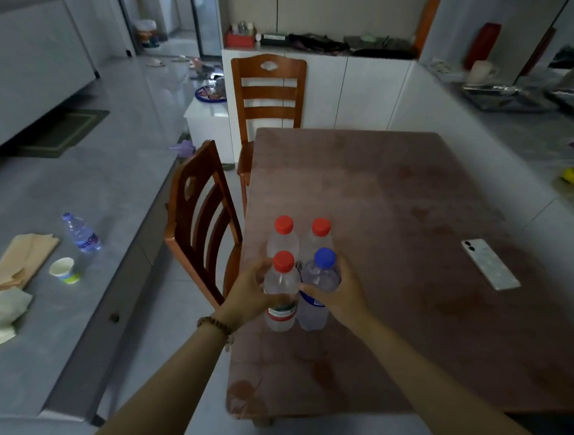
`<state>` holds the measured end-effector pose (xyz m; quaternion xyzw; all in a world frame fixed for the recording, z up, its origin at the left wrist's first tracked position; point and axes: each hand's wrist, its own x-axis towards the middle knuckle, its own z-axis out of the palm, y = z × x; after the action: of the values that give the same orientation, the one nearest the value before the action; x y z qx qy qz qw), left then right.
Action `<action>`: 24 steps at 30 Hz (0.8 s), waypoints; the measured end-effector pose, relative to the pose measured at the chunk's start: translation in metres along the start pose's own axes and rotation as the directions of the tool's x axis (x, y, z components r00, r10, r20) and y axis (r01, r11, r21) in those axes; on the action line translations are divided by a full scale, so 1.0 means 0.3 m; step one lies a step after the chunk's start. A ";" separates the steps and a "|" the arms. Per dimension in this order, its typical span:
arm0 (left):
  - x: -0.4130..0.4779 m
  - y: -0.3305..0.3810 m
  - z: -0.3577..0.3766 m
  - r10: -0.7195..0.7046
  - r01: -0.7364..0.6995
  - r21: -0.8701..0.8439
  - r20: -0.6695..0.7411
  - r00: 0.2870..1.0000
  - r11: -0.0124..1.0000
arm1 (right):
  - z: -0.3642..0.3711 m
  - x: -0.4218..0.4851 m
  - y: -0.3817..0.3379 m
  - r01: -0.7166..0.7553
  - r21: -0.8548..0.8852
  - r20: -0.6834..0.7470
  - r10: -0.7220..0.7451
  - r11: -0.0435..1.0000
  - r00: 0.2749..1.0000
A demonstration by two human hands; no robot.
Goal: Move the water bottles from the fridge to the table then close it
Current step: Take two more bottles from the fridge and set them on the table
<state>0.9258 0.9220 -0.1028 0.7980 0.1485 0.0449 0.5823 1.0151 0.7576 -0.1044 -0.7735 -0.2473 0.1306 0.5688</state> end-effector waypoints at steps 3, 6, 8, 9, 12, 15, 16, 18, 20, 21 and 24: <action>0.005 -0.008 -0.005 -0.018 0.018 -0.019 0.005 1.000 1.000 | 0.000 0.012 0.014 0.022 -0.006 0.032 -0.022 1.000 0.999; 0.010 -0.014 -0.006 -0.026 0.026 0.001 0.011 1.000 1.000 | -0.002 0.015 0.027 0.021 -0.021 0.058 -0.020 1.000 0.998; 0.007 -0.017 -0.002 -0.029 0.029 0.018 0.001 1.000 0.999 | -0.013 0.006 0.033 0.027 -0.029 0.068 -0.025 0.999 0.997; 0.003 -0.019 0.000 -0.025 0.025 0.027 -0.006 1.000 0.999 | -0.021 0.000 0.032 0.031 -0.038 0.083 -0.028 0.999 0.996; -0.006 -0.021 -0.001 -0.003 0.004 0.067 -0.010 1.000 0.998 | -0.039 -0.017 0.030 0.037 -0.054 0.112 -0.031 0.998 0.993; -0.006 -0.011 -0.005 -0.006 0.007 0.079 -0.008 1.000 0.997 | -0.033 -0.022 0.022 0.034 -0.038 0.090 -0.030 0.999 0.996; -0.006 -0.004 -0.006 -0.015 0.015 0.080 -0.006 1.000 0.997 | -0.027 -0.022 0.018 0.029 -0.031 0.071 -0.026 0.999 0.997; -0.007 0.009 -0.008 -0.025 0.024 0.076 0.005 1.000 0.997 | -0.016 -0.022 0.014 0.022 -0.015 0.027 -0.021 1.000 0.999; -0.009 0.013 -0.010 -0.029 0.028 0.080 0.013 0.999 0.996 | -0.009 -0.028 0.011 0.027 -0.013 0.002 -0.027 1.000 1.000; -0.011 0.012 -0.011 -0.032 0.031 0.079 0.014 0.999 0.996 | -0.006 -0.032 0.010 0.031 -0.017 -0.003 -0.031 0.999 1.000; -0.018 0.008 -0.008 -0.049 0.048 0.063 0.016 0.999 0.997 | -0.005 -0.039 0.005 0.034 -0.031 -0.008 -0.035 0.999 0.999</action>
<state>0.9206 0.9219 -0.0992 0.8124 0.1642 0.0189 0.5593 1.0063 0.7499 -0.1061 -0.7783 -0.2603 0.1139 0.5600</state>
